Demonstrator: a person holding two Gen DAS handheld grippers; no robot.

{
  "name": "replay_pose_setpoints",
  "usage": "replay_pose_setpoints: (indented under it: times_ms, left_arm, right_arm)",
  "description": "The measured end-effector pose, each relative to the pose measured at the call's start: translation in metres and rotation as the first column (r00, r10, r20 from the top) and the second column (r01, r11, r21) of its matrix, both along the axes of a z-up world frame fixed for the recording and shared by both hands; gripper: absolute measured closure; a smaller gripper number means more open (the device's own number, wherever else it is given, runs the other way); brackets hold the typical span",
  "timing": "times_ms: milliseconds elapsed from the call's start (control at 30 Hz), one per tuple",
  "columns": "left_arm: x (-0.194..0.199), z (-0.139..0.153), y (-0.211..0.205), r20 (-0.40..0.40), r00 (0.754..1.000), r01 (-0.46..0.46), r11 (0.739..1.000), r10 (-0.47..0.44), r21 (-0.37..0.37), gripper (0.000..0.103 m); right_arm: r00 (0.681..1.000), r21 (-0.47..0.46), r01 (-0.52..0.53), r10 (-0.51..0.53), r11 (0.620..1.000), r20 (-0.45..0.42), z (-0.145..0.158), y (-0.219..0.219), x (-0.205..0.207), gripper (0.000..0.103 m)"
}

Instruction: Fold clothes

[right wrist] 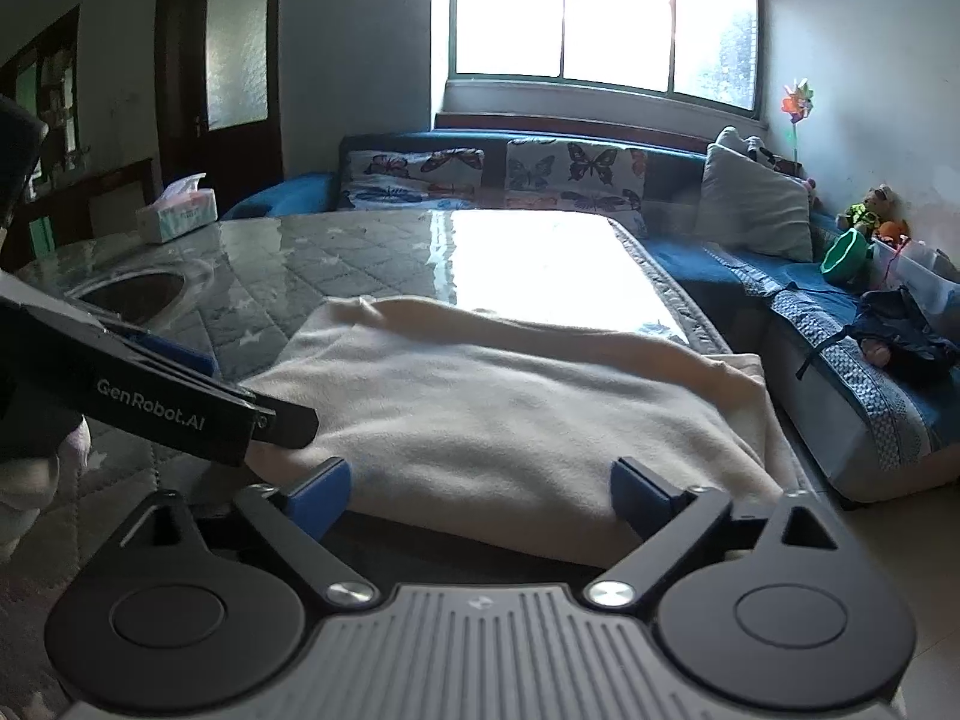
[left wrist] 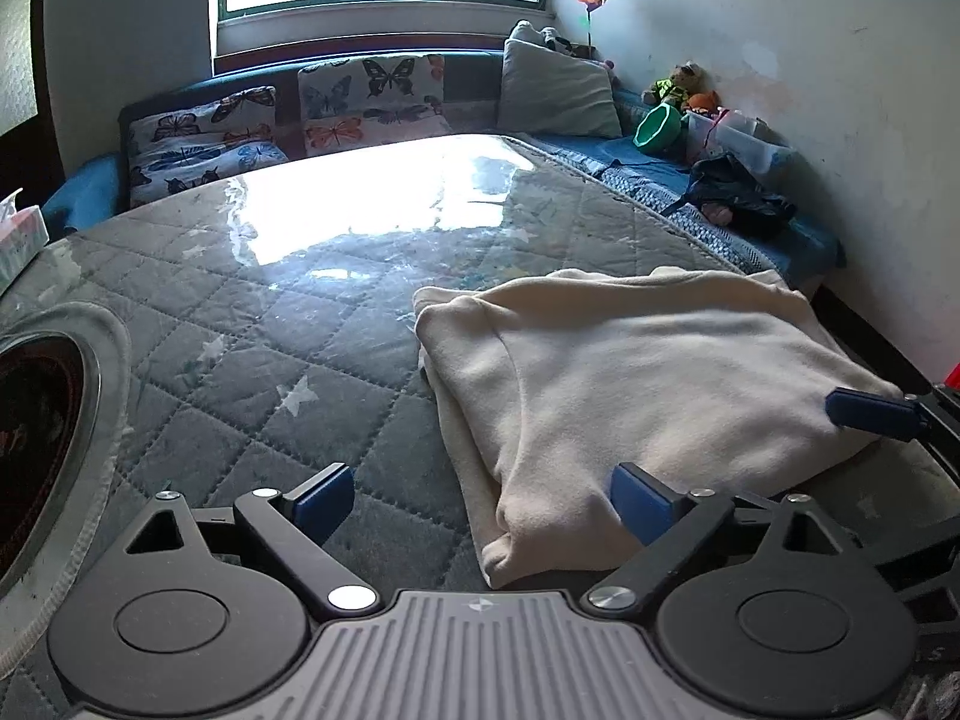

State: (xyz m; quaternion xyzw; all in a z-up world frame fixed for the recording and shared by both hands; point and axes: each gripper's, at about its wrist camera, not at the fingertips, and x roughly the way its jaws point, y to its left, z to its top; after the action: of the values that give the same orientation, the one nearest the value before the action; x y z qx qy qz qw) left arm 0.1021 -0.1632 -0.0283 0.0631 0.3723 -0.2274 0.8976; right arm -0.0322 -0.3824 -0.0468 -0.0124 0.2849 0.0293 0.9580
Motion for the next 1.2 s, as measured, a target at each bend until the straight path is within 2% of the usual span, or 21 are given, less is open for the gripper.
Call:
replay_pose_setpoints:
  times_ms: [33,200,400,700,1200]
  left_arm:
    - [0.000,0.001,0.001,-0.001,1.000,0.000,1.000,0.000,-0.004,0.009]
    - [-0.005,0.004,0.006,-0.005,1.000,-0.003,1.000,0.003,-0.023,0.008]
    - [-0.016,0.009,0.011,-0.009,1.000,-0.003,0.999,0.003,-0.041,0.000]
    - [-0.034,0.013,0.015,-0.023,1.000,0.013,0.997,-0.014,-0.070,0.000]
    - [-0.063,0.011,0.022,-0.035,0.999,0.026,0.999,-0.027,-0.035,0.000]
  right_arm:
    - [1.000,0.000,0.004,-0.004,1.000,0.004,0.001,0.000,-0.002,0.001]
    - [0.999,-0.009,0.026,-0.026,1.000,0.020,0.007,0.001,-0.014,0.000]
    - [0.998,-0.016,0.063,-0.063,0.998,0.024,0.009,0.000,-0.027,0.000]
    - [0.995,0.001,0.099,-0.099,0.995,0.021,0.015,-0.004,-0.042,0.000]
    - [0.988,-0.007,0.152,-0.152,0.988,0.002,0.017,0.004,-0.061,0.000]
